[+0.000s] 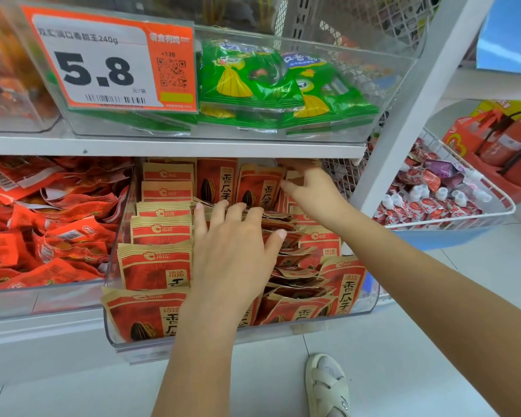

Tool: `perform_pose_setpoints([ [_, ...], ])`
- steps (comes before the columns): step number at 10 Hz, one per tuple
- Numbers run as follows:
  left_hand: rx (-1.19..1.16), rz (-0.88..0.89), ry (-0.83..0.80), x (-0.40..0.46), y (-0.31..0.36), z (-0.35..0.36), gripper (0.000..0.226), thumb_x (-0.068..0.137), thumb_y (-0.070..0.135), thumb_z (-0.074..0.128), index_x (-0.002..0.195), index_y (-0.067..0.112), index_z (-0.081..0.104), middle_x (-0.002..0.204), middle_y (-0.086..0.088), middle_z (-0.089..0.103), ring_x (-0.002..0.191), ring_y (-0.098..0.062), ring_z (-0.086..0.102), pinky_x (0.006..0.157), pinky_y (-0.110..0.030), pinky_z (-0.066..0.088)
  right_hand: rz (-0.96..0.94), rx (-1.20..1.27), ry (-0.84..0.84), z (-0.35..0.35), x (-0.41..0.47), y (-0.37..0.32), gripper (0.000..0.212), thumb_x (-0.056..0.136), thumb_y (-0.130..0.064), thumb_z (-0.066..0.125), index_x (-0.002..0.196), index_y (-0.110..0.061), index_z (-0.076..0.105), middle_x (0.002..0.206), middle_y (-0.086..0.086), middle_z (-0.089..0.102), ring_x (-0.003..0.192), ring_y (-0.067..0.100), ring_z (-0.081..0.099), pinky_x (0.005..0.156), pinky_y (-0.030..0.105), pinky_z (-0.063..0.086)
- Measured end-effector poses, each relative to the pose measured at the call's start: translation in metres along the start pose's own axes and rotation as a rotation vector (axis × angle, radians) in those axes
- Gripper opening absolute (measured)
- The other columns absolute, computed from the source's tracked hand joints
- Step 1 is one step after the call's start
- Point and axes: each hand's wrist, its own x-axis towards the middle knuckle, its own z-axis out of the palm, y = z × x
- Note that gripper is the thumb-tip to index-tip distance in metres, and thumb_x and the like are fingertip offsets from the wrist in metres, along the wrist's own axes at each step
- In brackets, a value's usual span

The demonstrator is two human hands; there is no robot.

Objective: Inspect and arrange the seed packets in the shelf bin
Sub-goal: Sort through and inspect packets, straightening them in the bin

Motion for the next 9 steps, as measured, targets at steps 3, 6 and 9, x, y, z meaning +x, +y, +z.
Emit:
perform_pose_setpoints([
  [3,0.006,-0.007,0.011,0.0,0.002,0.001,0.06,0.098,0.06,0.024,0.148,0.028,0.035,0.156,0.002,0.034,0.148,-0.022,0.016,0.121,-0.049,-0.004,-0.138,-0.06,-0.074,0.017,0.004,-0.001,0.042,0.098,-0.018,0.054,0.14,-0.019,0.052,0.137,0.007,0.059,0.125,0.023,0.055,0.099,0.024,0.042],
  [6,0.008,-0.012,0.011,0.001,0.002,0.001,0.06,0.098,0.06,0.025,0.148,0.028,0.035,0.155,0.002,0.035,0.148,-0.022,0.016,0.121,-0.049,-0.004,-0.097,-0.138,-0.166,0.028,0.018,-0.013,0.066,0.098,-0.017,0.047,0.155,-0.027,0.016,0.157,0.011,0.022,0.134,0.034,0.037,0.087,0.027,0.032],
  [9,-0.006,-0.013,0.02,0.002,0.002,0.001,0.059,0.098,0.059,0.027,0.147,0.028,0.037,0.154,0.002,0.036,0.148,-0.021,0.016,0.12,-0.048,-0.003,-0.136,-0.353,-0.276,0.031,0.019,-0.021,0.071,0.1,-0.049,0.043,0.157,-0.018,0.014,0.164,0.01,0.005,0.147,0.03,0.022,0.11,0.034,0.03],
])
